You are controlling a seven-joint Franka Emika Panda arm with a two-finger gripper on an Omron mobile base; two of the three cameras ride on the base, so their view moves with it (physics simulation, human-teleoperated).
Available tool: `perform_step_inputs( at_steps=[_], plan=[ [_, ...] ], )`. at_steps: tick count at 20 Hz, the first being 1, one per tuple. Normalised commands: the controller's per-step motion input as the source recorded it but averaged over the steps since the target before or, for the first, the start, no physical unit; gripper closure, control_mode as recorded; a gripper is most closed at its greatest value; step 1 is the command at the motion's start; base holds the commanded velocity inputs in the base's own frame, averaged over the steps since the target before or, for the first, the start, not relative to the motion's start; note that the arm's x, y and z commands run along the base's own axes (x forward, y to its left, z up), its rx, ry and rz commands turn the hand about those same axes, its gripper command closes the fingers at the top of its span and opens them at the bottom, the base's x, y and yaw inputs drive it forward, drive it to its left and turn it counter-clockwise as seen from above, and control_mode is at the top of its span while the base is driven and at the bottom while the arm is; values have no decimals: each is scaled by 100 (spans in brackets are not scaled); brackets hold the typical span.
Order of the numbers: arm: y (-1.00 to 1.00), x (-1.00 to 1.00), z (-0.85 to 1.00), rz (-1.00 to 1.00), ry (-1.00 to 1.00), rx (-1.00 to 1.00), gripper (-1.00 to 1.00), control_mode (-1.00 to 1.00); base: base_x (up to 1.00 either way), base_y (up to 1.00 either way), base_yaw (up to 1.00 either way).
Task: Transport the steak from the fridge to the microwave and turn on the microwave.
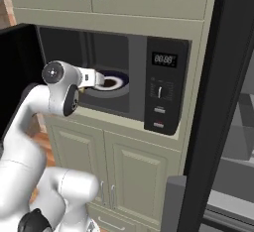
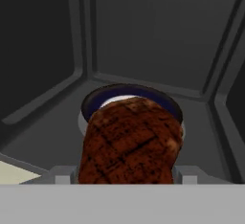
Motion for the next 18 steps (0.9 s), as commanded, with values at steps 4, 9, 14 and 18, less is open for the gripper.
perform_step_inputs(
  at_steps=[4,9,14,18],
  plan=[
    [1,63,-15,0,0,-2,100,-100,0,0,0],
    [1,66,-29,0,0,-1,100,-100,0,0,0],
    [0,59,-22,0,4,0,100,-100,0,0,0],
    [0,49,-11,0,4,0,100,-100,0,0,0]
  ],
)
